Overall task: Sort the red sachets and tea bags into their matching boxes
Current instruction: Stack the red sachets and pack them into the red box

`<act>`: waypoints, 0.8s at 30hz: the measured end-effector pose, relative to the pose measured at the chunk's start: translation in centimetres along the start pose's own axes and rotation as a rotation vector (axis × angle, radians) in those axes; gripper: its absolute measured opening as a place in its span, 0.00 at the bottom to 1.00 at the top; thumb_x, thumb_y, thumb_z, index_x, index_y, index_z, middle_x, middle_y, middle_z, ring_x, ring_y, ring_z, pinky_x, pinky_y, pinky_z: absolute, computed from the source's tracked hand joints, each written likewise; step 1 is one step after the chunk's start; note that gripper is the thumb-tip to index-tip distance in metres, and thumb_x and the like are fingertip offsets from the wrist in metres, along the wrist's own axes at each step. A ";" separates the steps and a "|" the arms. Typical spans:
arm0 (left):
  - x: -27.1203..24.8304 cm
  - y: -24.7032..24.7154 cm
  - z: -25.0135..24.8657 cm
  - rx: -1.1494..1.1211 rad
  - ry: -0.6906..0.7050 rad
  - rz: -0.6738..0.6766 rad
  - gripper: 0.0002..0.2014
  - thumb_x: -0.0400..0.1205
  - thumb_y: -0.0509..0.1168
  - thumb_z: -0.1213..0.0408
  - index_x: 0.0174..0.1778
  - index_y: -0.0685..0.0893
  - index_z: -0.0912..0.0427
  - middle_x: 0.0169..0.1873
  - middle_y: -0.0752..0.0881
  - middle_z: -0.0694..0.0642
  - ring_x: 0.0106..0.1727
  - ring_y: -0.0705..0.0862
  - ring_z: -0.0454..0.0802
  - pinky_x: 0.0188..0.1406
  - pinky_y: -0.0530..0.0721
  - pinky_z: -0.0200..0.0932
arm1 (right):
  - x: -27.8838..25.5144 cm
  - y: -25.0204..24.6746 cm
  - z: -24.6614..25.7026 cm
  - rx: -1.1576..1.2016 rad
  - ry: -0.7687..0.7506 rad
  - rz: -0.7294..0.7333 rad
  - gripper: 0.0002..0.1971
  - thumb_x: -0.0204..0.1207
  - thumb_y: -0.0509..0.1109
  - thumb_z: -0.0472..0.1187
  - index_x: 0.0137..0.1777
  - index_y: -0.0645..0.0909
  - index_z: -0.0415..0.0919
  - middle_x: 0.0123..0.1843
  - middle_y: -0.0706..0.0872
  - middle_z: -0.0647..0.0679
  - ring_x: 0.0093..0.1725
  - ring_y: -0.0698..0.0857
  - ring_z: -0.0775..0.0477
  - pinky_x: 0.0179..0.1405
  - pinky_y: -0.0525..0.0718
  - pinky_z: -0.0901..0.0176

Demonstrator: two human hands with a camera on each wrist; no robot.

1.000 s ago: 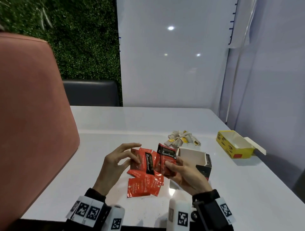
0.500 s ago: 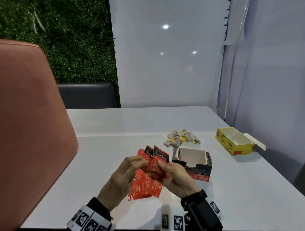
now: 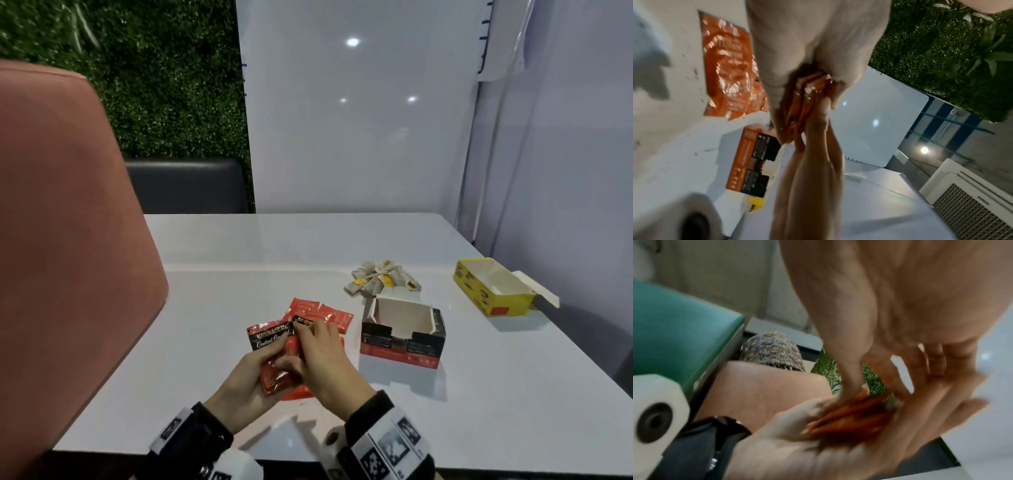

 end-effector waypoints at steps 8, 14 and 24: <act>0.4 1.0 3.4 0.301 -0.173 0.028 0.04 0.69 0.62 0.76 0.35 0.79 0.65 0.21 0.78 0.57 0.21 0.78 0.45 0.18 0.75 0.37 | -1.0 1.5 0.2 -0.158 -0.227 0.228 0.53 0.65 0.77 0.44 0.80 0.42 0.60 0.82 0.49 0.44 0.81 0.51 0.40 0.75 0.64 0.37; 0.7 2.8 4.5 0.325 -0.180 0.178 0.16 0.74 0.56 0.80 0.51 0.85 0.67 0.44 0.87 0.65 0.45 0.85 0.57 0.40 0.85 0.51 | -1.5 -0.3 -0.4 -0.131 -0.258 0.152 0.35 0.67 0.73 0.43 0.72 0.63 0.55 0.70 0.62 0.46 0.70 0.62 0.45 0.60 0.79 0.47; 2.9 7.0 1.9 0.951 -0.016 0.353 0.33 0.79 0.68 0.68 0.77 0.60 0.56 0.50 0.86 0.56 0.46 0.87 0.47 0.52 0.85 0.44 | -1.1 -7.3 -4.2 -0.007 -0.194 0.048 0.17 0.74 0.67 0.27 0.61 0.77 0.42 0.48 0.86 0.50 0.45 0.82 0.53 0.40 0.78 0.67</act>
Point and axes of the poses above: each hand's wrist, its own x-axis towards the middle knuckle, its own y-axis out of the palm, z = x × y, the point moved 10 cm from there along x, towards the middle knuckle
